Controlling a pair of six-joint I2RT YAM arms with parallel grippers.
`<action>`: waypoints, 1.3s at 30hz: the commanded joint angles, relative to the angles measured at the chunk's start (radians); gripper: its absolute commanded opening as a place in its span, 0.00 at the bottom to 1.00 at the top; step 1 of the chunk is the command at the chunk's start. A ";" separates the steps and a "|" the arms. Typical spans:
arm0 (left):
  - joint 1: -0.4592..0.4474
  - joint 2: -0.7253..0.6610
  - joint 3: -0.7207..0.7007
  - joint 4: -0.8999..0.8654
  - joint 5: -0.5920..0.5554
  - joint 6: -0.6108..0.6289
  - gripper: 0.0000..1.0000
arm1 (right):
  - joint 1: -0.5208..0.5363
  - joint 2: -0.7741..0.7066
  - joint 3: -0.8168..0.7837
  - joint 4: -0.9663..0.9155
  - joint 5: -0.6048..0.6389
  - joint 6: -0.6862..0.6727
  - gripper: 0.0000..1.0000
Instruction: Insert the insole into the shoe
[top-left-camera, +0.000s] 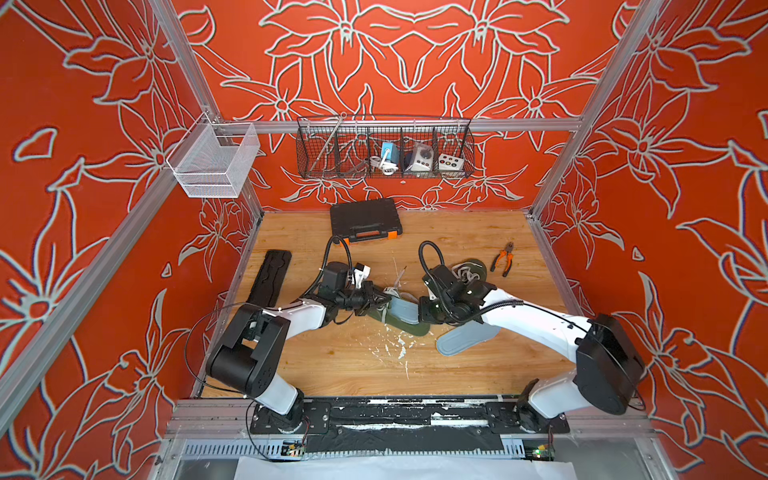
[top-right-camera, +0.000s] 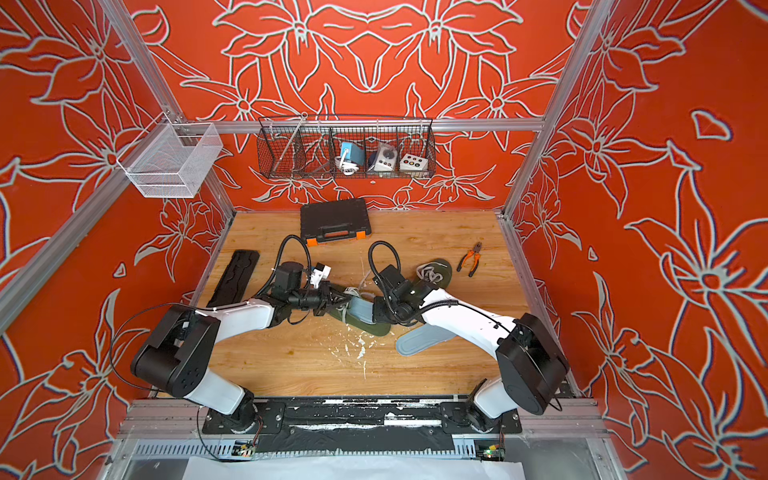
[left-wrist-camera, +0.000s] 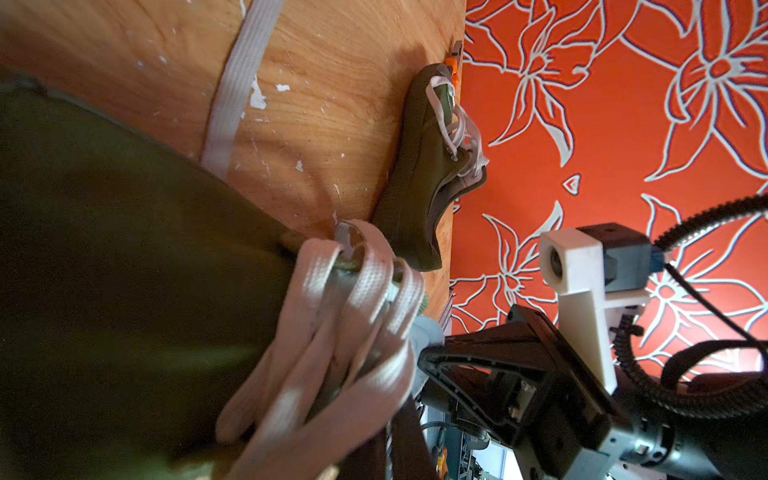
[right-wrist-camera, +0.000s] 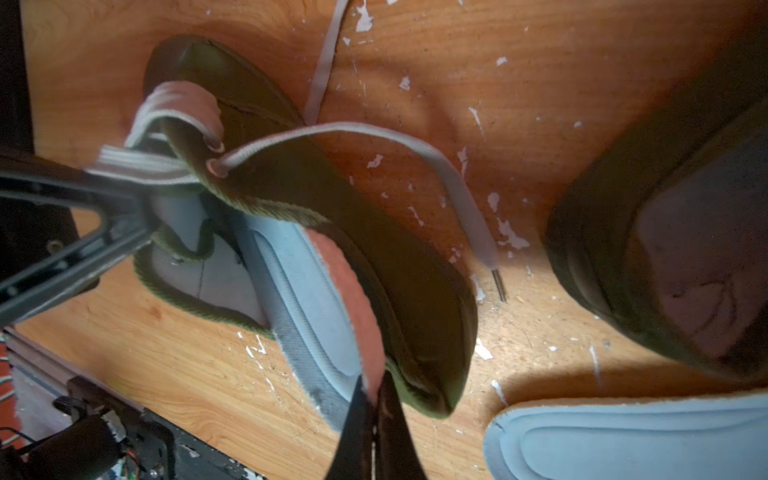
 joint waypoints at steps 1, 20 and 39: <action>-0.026 -0.027 0.019 0.015 0.022 0.001 0.00 | -0.001 0.032 0.049 0.004 0.002 -0.013 0.00; -0.037 -0.026 0.009 0.043 0.027 -0.023 0.00 | 0.055 0.239 0.211 -0.083 0.062 -0.092 0.00; -0.043 -0.026 -0.019 0.050 0.020 -0.012 0.00 | 0.001 0.351 0.289 -0.203 0.275 -0.171 0.02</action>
